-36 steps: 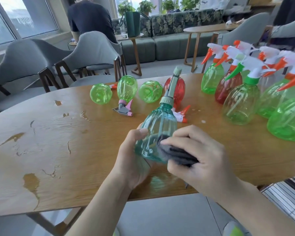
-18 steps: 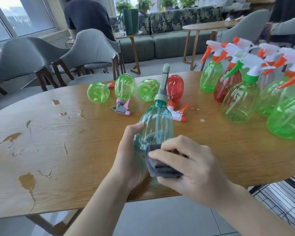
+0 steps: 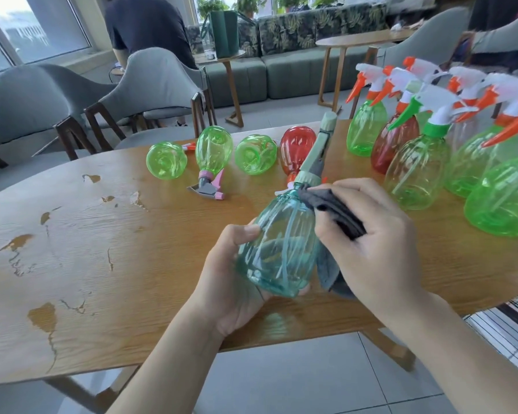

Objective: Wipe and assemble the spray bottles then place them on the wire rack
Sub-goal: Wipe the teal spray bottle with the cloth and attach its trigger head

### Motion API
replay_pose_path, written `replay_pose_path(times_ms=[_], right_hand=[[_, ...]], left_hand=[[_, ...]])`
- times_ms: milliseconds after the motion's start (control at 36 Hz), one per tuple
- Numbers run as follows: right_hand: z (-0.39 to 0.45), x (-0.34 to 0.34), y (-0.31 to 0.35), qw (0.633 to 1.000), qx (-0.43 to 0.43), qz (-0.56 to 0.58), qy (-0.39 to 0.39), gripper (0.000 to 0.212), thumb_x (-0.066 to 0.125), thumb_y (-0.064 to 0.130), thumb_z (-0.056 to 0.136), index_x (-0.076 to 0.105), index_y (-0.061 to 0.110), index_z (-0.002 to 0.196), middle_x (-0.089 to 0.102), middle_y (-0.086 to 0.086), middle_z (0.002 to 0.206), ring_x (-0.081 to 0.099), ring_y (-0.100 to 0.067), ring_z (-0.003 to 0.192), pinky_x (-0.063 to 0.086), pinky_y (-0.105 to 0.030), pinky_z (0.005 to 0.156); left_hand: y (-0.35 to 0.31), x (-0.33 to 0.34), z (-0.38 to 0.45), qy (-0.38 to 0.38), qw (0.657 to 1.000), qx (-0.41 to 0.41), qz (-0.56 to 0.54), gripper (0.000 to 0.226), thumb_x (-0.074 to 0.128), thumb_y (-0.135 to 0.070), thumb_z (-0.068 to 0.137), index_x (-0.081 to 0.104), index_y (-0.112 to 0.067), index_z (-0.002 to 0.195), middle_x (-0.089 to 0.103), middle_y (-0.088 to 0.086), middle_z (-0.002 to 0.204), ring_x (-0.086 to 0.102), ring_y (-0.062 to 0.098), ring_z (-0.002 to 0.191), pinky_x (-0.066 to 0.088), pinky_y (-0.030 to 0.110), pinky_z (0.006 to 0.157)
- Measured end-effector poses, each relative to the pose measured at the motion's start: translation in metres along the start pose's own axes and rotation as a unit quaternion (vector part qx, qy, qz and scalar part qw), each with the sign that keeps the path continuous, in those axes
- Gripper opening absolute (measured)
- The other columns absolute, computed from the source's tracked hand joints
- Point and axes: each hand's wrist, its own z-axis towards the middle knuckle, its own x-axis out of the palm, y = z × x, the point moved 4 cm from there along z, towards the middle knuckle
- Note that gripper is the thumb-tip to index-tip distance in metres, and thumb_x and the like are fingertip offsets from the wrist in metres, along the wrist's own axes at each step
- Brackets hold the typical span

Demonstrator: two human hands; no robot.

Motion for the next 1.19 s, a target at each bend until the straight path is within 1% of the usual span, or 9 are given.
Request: replay_pose_path(times_ms=[139, 250, 389, 556, 667, 750, 861, 1000, 1194], right_hand=[[-0.01, 0.001, 0.012, 0.999, -0.049, -0.003, -0.015, 0.026, 0.061, 0.01, 0.092, 0.075, 0.001, 0.112, 0.061, -0.006, 0.105, 0.056, -0.004, 0.091, 0.043, -0.012, 0.086], [-0.012, 0.003, 0.011, 0.997, -0.068, -0.03, -0.013, 0.025, 0.063, 0.009, 0.091, 0.077, 0.001, 0.11, 0.066, -0.014, 0.104, 0.055, -0.004, 0.093, 0.042, -0.01, 0.09], [-0.008, 0.004, 0.009, 0.998, -0.058, -0.009, -0.002, 0.026, 0.062, 0.008, 0.09, 0.077, 0.002, 0.11, 0.066, -0.012, 0.103, 0.06, -0.01, 0.091, 0.045, -0.014, 0.088], [-0.024, 0.014, 0.022, 0.988, -0.143, -0.015, 0.047, 0.02, 0.073, 0.01, 0.085, 0.08, 0.006, 0.103, 0.068, -0.011, 0.097, 0.06, -0.014, 0.078, 0.048, -0.016, 0.077], [-0.024, 0.012, 0.02, 0.982, -0.175, -0.037, 0.056, 0.02, 0.075, 0.015, 0.087, 0.08, 0.006, 0.104, 0.068, -0.01, 0.096, 0.062, -0.014, 0.083, 0.047, -0.015, 0.08], [-0.016, 0.006, 0.012, 0.99, -0.13, -0.043, 0.022, 0.022, 0.071, 0.013, 0.088, 0.08, 0.007, 0.106, 0.068, -0.011, 0.1, 0.058, -0.006, 0.084, 0.047, -0.014, 0.079], [-0.013, 0.005, 0.011, 0.995, -0.091, -0.033, 0.013, 0.024, 0.067, 0.011, 0.089, 0.079, 0.006, 0.108, 0.067, -0.011, 0.102, 0.059, -0.008, 0.086, 0.048, -0.015, 0.082], [-0.025, 0.014, 0.025, 0.984, -0.166, -0.039, 0.061, 0.018, 0.075, 0.014, 0.086, 0.081, 0.009, 0.103, 0.066, -0.004, 0.1, 0.059, -0.014, 0.08, 0.05, -0.018, 0.076], [-0.034, 0.02, 0.025, 0.965, -0.232, -0.093, 0.075, 0.02, 0.082, 0.024, 0.089, 0.081, 0.014, 0.106, 0.071, -0.005, 0.094, 0.058, -0.02, 0.075, 0.053, -0.029, 0.064]], left_hand=[[0.001, 0.003, -0.002, 0.02, 1.0, -0.009, 0.017, 0.083, 0.084, -0.045, 0.079, 0.052, -0.002, 0.143, 0.065, 0.02, 0.119, 0.067, 0.034, 0.098, 0.059, 0.047, 0.078], [0.002, 0.001, -0.002, 0.01, 0.998, -0.008, 0.054, 0.098, 0.093, -0.031, 0.072, 0.042, -0.007, 0.152, 0.056, 0.027, 0.132, 0.065, 0.04, 0.104, 0.06, 0.051, 0.081], [0.001, 0.0, 0.0, -0.003, 0.999, 0.007, 0.048, 0.083, 0.084, -0.02, 0.076, 0.047, -0.007, 0.149, 0.057, 0.029, 0.133, 0.065, 0.04, 0.106, 0.059, 0.054, 0.084], [-0.002, -0.003, -0.002, -0.024, 1.0, 0.011, -0.009, 0.087, 0.091, -0.028, 0.064, 0.052, -0.001, 0.138, 0.064, 0.024, 0.117, 0.067, 0.035, 0.104, 0.059, 0.046, 0.089], [-0.004, -0.001, -0.003, -0.01, 1.0, 0.003, 0.003, 0.09, 0.085, -0.028, 0.073, 0.043, -0.001, 0.148, 0.06, 0.023, 0.123, 0.062, 0.036, 0.11, 0.054, 0.049, 0.093], [-0.005, 0.002, -0.004, -0.005, 1.0, -0.002, 0.028, 0.093, 0.084, -0.027, 0.075, 0.04, 0.002, 0.151, 0.059, 0.027, 0.13, 0.064, 0.038, 0.109, 0.057, 0.052, 0.089], [-0.004, 0.002, -0.004, -0.004, 1.0, -0.004, 0.028, 0.084, 0.082, -0.026, 0.078, 0.045, 0.001, 0.149, 0.06, 0.027, 0.131, 0.065, 0.038, 0.11, 0.057, 0.053, 0.091], [-0.002, 0.0, -0.005, -0.008, 1.0, -0.021, -0.009, 0.047, 0.063, -0.03, 0.092, 0.063, -0.001, 0.129, 0.068, 0.022, 0.117, 0.067, 0.035, 0.107, 0.057, 0.045, 0.092], [-0.001, -0.004, -0.003, -0.03, 0.999, -0.029, -0.017, 0.068, 0.068, -0.034, 0.09, 0.049, -0.002, 0.146, 0.066, 0.021, 0.116, 0.069, 0.034, 0.102, 0.059, 0.041, 0.084]])
